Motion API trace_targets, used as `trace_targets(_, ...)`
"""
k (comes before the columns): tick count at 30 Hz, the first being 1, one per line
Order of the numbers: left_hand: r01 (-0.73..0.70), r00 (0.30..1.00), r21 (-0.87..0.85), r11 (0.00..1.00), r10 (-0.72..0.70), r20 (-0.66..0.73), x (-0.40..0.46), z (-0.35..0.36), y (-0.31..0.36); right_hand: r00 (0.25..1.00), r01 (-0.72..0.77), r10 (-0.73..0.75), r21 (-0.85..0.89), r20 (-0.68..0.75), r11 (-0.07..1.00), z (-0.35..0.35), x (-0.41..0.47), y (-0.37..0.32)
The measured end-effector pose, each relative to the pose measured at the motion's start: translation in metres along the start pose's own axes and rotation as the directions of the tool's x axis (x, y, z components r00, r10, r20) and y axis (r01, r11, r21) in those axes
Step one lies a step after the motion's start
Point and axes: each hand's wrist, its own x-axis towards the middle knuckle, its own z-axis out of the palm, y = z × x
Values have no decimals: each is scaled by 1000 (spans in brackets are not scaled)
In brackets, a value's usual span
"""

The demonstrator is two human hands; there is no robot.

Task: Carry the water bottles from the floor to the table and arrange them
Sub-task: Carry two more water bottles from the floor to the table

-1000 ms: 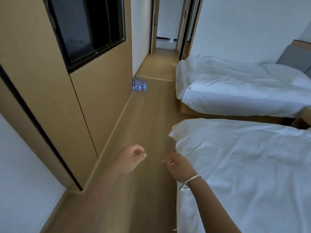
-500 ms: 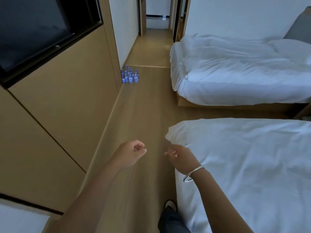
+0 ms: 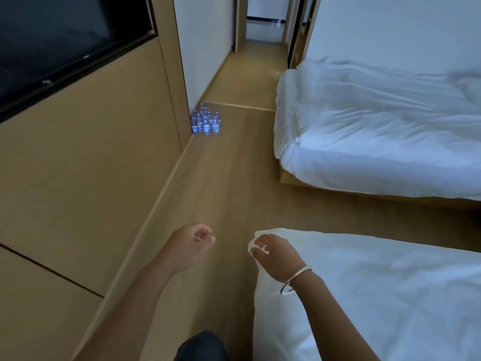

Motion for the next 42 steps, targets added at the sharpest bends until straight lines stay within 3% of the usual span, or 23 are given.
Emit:
trace_targets(5, 29, 999, -19, 999, -30, -46, 75, -6, 4, 998, 38, -34, -72, 53, 997, -19, 74, 8)
trace_targets(21, -20, 997, 40, 999, 23, -78, 400, -106, 46, 997, 58, -58, -9, -53, 998, -125, 390, -54)
trace_targets(31, 50, 998, 49, 998, -49, -28, 568, -113, 45, 999, 47, -47, -5, -11, 999, -169, 561, -50)
trace_targets(42, 83, 995, 58, 995, -80, -55, 810, -114, 107, 993, 111, -114, -110, -20, 988, -288, 802, -38)
